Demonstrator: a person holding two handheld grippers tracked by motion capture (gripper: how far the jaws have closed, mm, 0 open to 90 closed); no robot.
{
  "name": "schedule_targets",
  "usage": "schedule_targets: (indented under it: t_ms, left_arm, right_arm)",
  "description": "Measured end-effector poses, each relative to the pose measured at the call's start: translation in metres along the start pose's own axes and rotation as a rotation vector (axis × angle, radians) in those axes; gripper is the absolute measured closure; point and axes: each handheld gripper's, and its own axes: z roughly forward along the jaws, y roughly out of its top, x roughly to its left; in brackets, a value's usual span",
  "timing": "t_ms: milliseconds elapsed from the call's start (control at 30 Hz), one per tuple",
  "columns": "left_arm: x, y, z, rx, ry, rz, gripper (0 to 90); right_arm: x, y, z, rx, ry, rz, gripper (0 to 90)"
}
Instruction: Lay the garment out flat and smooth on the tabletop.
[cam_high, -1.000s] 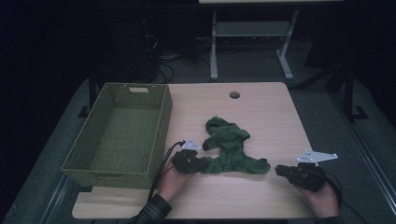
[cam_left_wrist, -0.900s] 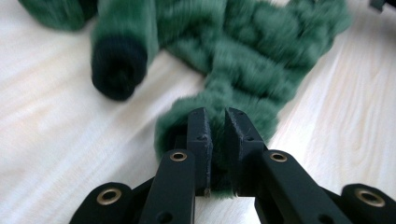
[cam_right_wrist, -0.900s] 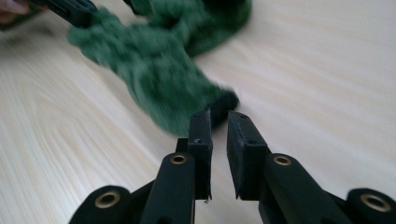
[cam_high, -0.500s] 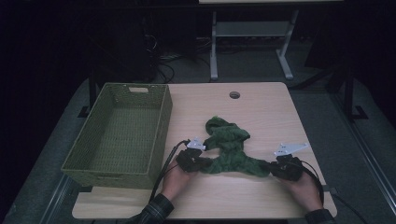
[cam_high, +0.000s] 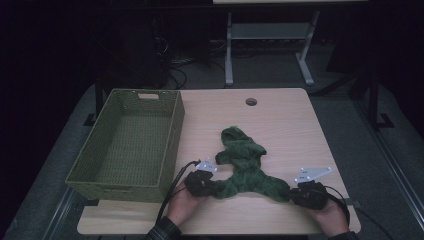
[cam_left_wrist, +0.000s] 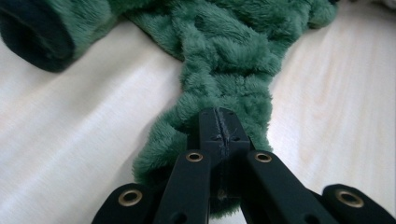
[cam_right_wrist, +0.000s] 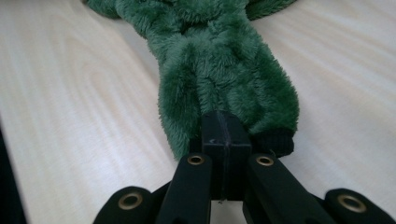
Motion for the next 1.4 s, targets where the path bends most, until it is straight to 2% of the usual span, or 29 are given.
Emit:
schedule_targets:
  t_ms: [167, 233, 333, 433, 533, 700, 733, 767, 833, 867, 900, 933, 967, 1100, 1133, 1233, 1267, 1400]
  left_arm:
    - [-0.007, -0.007, -0.004, 0.011, -0.025, 0.003, 89.5]
    - [-0.01, -0.01, -0.007, 0.005, -0.04, -0.003, 87.9]
    - [-0.008, -0.005, -0.013, -0.024, -0.013, -0.005, 78.5]
    - [-0.004, 0.005, -0.02, -0.072, 0.018, -0.009, 72.4]
    - [0.002, 0.015, -0.026, -0.097, 0.058, -0.008, 68.8]
    - [0.02, 0.033, -0.03, -0.128, 0.105, -0.028, 66.9]
    - [0.02, 0.033, -0.03, -0.128, 0.105, -0.028, 66.5]
    - [0.026, 0.039, -0.029, -0.136, 0.116, -0.035, 66.4]
    - [0.033, 0.044, -0.029, -0.144, 0.128, -0.04, 65.8]
    - [0.033, 0.044, -0.029, -0.144, 0.128, -0.04, 65.4]
    - [0.035, 0.047, -0.028, -0.149, 0.134, -0.043, 65.3]
    - [0.041, 0.052, -0.028, -0.156, 0.152, -0.045, 64.8]
    - [0.041, 0.052, -0.028, -0.156, 0.152, -0.045, 64.7]
    - [0.05, 0.059, -0.023, -0.161, 0.165, -0.055, 63.8]
    - [0.054, 0.063, -0.02, -0.167, 0.171, -0.06, 63.6]
    - [0.059, 0.066, -0.018, -0.17, 0.177, -0.06, 63.3]
    - [0.062, 0.067, -0.016, -0.176, 0.184, -0.075, 62.9]
    - [0.069, 0.071, -0.012, -0.169, 0.194, -0.083, 62.7]
  right_arm:
    - [0.009, -0.006, -0.004, 0.007, 0.015, 0.004, 89.8]
    - [0.012, -0.01, -0.007, 0.002, 0.018, -0.011, 89.7]
    - [0.012, -0.005, -0.011, -0.024, 0.019, -0.002, 84.9]
    - [0.005, 0.007, -0.015, -0.07, 0.007, 0.006, 77.7]
    - [-0.003, 0.025, -0.017, -0.101, -0.003, 0.007, 73.6]
    - [-0.018, 0.061, -0.01, -0.128, -0.015, 0.005, 70.7]
    - [-0.018, 0.061, -0.01, -0.128, -0.015, 0.005, 70.7]
    - [-0.024, 0.076, -0.005, -0.134, -0.014, -0.002, 70.1]
    - [-0.029, 0.091, 0.001, -0.142, -0.018, -0.009, 69.7]
    - [-0.029, 0.091, 0.001, -0.142, -0.018, -0.009, 69.7]
    - [-0.034, 0.107, 0.007, -0.142, -0.018, -0.013, 68.9]
    - [-0.037, 0.114, 0.01, -0.141, -0.016, -0.017, 68.1]
    - [-0.039, 0.121, 0.013, -0.146, -0.015, -0.017, 68.0]
    - [-0.048, 0.148, 0.03, -0.133, -0.004, -0.025, 66.7]
    - [-0.05, 0.154, 0.035, -0.116, -0.001, -0.019, 66.3]
    - [-0.054, 0.168, 0.051, -0.101, 0.006, -0.03, 65.7]
    - [-0.055, 0.171, 0.057, -0.098, 0.006, -0.03, 65.6]
    - [-0.055, 0.18, 0.079, -0.039, 0.02, -0.03, 63.5]
